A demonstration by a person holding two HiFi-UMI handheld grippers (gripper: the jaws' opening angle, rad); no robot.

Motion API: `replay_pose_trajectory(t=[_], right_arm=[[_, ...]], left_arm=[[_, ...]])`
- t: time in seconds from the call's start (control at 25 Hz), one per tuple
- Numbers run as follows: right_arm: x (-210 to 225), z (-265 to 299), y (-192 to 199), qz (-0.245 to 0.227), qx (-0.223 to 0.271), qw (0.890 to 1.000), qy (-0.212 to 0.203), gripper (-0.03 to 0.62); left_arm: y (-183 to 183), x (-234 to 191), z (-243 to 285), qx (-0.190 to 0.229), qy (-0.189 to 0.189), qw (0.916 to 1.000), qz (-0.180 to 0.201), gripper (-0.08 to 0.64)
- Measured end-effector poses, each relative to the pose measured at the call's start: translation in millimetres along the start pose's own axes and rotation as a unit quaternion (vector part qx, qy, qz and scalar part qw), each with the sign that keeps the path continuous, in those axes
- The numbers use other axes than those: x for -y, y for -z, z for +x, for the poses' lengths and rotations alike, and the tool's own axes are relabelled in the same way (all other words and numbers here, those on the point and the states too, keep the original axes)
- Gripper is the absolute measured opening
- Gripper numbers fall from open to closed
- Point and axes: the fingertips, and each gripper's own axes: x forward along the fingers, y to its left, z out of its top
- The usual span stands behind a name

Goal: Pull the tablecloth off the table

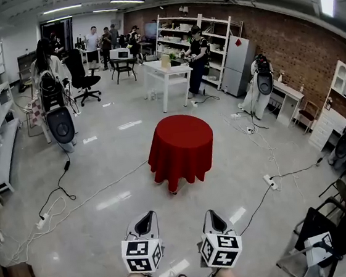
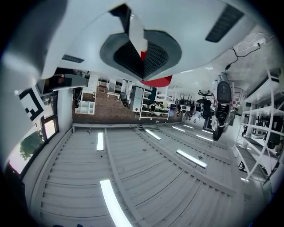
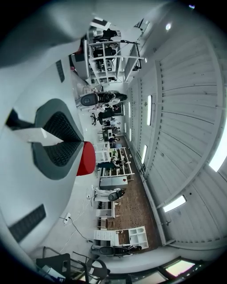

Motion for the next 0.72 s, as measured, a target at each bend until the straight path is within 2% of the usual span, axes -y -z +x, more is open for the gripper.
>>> replay_pose_trajectory(t=[0.36,0.72], right_arm=[[8.2,31.4,-6.2,-0.009,-0.006,1.000,0.005,0.025],[17.2,93.6,-16.5,0.013,-0.003,1.000,-0.006,0.025]], left_arm=[[-2.9,-14.1,28.3,0.004,-0.006,0.9999,-0.015,0.015],[-17.0,-33.9,77.7,0.005,-0.018,0.9998,0.005,0.015]])
